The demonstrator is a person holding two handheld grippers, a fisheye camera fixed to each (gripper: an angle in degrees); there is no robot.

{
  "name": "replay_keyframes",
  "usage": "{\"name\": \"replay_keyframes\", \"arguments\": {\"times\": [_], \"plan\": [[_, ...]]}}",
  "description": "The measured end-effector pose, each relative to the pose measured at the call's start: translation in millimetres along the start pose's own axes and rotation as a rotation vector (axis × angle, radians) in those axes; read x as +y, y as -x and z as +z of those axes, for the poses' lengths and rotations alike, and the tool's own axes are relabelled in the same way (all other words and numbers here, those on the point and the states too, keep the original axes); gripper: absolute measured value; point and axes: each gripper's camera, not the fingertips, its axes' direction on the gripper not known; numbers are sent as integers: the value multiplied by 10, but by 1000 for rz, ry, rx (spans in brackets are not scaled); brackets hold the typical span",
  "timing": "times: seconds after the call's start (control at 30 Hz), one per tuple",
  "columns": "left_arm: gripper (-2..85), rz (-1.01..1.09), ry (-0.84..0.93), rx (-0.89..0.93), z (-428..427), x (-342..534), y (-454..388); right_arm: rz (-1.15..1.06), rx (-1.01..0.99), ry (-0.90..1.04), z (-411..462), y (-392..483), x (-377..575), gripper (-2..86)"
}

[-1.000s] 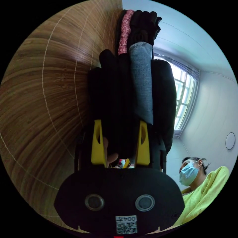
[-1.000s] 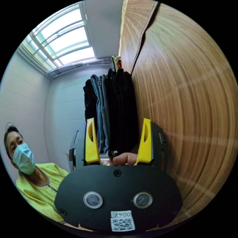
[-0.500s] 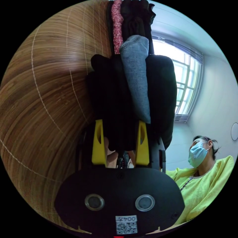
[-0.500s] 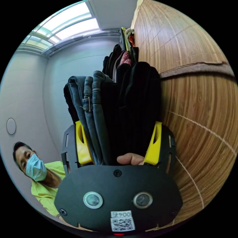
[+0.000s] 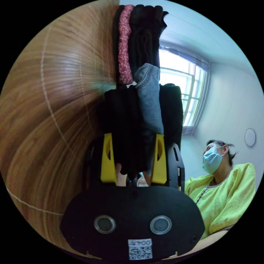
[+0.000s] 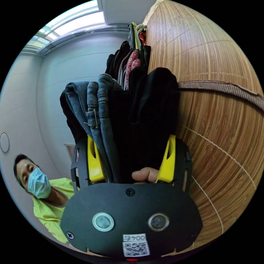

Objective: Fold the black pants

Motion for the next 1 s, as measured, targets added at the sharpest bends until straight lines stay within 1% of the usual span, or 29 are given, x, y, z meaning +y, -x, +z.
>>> {"name": "replay_keyframes", "arguments": {"times": [0.07, 0.13, 0.23, 0.37, 0.43, 0.53, 0.6, 0.67, 0.77, 0.83, 1.0], "plan": [[178, 56, 63, -79, 108, -102, -137, -18, -34, -58, -33, -89, 175, 333], [165, 156, 157, -200, 271, -237, -368, -74, -64, -77, -37, -110, 308, 334], [157, 272, 271, -317, 521, -380, -617, -93, -112, -69, -51, -224, 409, 322], [153, 326, 339, -331, 727, -495, -698, -160, -160, -61, -67, -300, 571, 305], [152, 393, 373, -352, 860, -533, -785, -187, -179, -66, -71, -341, 657, 307], [155, 415, 456, -348, 1039, -670, -834, -204, -164, -82, -43, -325, 743, 323], [155, 415, 500, -332, 1149, -755, -841, -204, -149, -99, -3, -304, 785, 319], [154, 472, 524, -348, 1263, -776, -935, -200, -175, -115, -6, -372, 836, 298], [149, 603, 538, -422, 1440, -702, -1209, -227, -225, -129, -16, -433, 962, 280], [144, 706, 552, -489, 1581, -614, -1426, -252, -256, -152, -20, -473, 1069, 276], [138, 841, 537, -587, 1817, -438, -1769, -296, -319, -206, -26, -574, 1294, 273]]}}
